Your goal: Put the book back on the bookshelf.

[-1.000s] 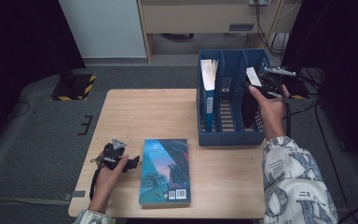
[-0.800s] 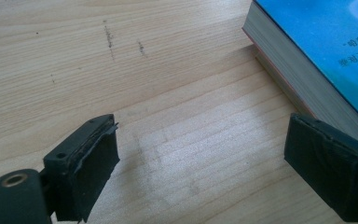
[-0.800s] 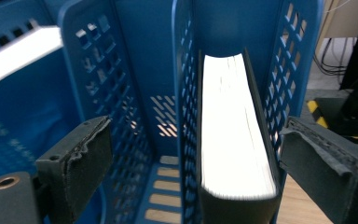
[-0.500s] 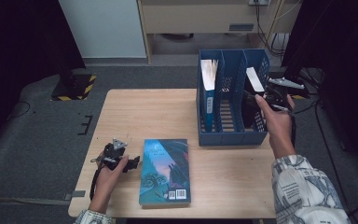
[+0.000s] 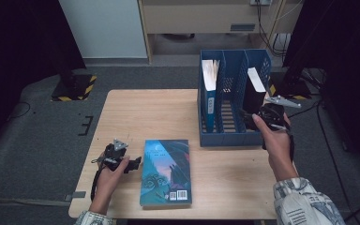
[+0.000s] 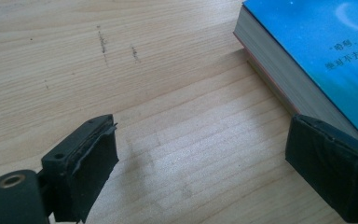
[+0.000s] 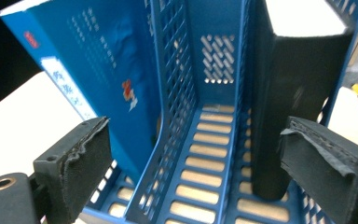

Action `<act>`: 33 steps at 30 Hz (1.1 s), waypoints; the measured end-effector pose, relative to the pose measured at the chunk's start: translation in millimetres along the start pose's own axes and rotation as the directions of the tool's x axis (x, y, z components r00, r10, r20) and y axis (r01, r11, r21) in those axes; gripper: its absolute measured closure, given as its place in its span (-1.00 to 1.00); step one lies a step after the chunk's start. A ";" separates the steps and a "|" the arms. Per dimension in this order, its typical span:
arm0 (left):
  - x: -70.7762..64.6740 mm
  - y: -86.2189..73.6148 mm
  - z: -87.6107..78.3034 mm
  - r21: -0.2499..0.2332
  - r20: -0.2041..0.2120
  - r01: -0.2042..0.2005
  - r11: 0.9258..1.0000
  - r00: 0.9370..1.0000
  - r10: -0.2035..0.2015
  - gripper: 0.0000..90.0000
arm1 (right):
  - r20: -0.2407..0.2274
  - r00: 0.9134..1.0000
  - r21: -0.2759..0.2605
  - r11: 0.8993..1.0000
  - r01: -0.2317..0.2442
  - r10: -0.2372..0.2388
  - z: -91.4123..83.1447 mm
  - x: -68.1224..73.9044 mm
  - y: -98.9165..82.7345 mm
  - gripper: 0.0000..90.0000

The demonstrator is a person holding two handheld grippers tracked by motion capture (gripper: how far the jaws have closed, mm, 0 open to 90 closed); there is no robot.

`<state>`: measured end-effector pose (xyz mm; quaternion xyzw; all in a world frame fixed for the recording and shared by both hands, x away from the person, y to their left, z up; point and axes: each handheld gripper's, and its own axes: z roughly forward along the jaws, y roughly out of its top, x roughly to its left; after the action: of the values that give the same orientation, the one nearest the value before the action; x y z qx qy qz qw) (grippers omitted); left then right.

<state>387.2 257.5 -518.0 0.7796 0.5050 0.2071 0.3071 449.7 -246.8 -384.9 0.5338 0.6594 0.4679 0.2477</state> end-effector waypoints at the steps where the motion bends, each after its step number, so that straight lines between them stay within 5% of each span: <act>1: -0.2 0.2 -0.1 0.000 0.001 -0.001 1.000 1.000 0.001 -0.81 | -0.004 1.000 0.006 1.000 0.000 0.000 0.5 0.9 -2.4 -0.80; 10: -2.1 0.3 -1.2 -0.013 0.014 -0.009 1.000 1.000 0.009 -0.82 | -0.056 0.998 0.005 1.000 -0.012 0.012 1.8 10.4 -21.1 -0.79; 18: -3.2 -2.4 -4.7 -0.041 0.022 0.001 0.999 1.000 0.000 -0.82 | -0.127 0.992 0.027 0.999 0.030 -0.027 10.5 35.3 -41.3 -0.77; 26: -6.6 -5.2 -7.3 -0.070 0.038 0.016 0.997 0.999 -0.013 -0.82 | -0.197 0.978 0.075 0.993 0.086 -0.069 27.0 65.5 -64.7 -0.76; 33: -12.4 -5.4 -11.6 -0.106 0.054 0.002 0.994 0.999 0.003 -0.77 | -0.277 0.953 0.136 0.978 0.161 -0.119 32.0 95.2 -79.1 -0.75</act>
<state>371.3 250.8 -513.5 0.7677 0.4846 0.2124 0.3616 409.5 -145.8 -452.2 0.4352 0.7578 0.4636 0.1462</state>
